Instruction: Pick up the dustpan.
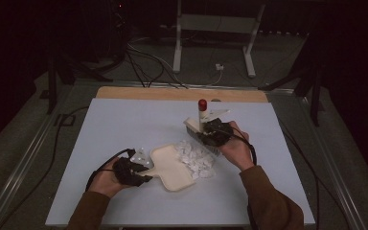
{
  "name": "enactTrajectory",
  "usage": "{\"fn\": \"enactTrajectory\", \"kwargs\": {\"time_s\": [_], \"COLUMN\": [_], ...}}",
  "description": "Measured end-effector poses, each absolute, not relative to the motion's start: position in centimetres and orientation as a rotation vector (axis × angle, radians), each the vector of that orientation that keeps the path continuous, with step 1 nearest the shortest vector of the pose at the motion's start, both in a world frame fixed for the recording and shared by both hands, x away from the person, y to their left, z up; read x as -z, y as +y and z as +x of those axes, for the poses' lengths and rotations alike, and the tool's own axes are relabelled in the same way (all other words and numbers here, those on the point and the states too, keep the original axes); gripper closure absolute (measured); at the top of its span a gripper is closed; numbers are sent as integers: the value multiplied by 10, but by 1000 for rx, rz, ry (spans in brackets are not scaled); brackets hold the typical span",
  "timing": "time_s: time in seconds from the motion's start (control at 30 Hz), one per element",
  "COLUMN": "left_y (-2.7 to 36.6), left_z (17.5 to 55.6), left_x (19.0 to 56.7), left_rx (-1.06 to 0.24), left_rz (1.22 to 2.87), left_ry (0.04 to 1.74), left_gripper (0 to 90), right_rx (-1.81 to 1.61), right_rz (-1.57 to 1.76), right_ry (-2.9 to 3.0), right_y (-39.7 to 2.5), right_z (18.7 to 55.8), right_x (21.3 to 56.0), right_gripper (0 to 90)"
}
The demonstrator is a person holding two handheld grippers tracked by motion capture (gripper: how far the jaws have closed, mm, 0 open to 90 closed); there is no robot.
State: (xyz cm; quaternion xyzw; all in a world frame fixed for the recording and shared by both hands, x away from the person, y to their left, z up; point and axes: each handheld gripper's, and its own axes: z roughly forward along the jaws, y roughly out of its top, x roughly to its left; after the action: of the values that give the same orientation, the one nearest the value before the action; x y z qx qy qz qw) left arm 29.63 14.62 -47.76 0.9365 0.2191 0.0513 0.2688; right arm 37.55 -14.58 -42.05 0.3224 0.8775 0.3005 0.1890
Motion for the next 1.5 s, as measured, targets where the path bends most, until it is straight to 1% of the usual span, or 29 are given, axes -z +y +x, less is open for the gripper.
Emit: {"fn": "enactTrajectory", "kwargs": {"time_s": [0.23,0.57,0.73,0.97,1.17,1.5], "left_y": [145,142,139,138,137,135], "left_z": [297,299,298,298,297,294], "left_x": [479,481,481,482,482,482], "left_rx": [-141,-142,-144,-141,-139,-130], "left_rz": [2525,2519,2520,2519,2525,2533], "left_ry": [589,586,580,574,564,544], "left_gripper": [661,661,662,661,661,661], "right_rx": [-768,-941,-1012,-1048,-1074,-926], "right_rz": [804,651,607,750,938,1128], "right_ry": [2587,2731,2742,2601,2458,2347], "right_y": [-125,-122,-122,-135,-159,-194], "right_z": [375,353,349,357,360,355], "right_x": [429,419,414,408,405,427], "right_gripper": [665,665,664,664,664,664]}}
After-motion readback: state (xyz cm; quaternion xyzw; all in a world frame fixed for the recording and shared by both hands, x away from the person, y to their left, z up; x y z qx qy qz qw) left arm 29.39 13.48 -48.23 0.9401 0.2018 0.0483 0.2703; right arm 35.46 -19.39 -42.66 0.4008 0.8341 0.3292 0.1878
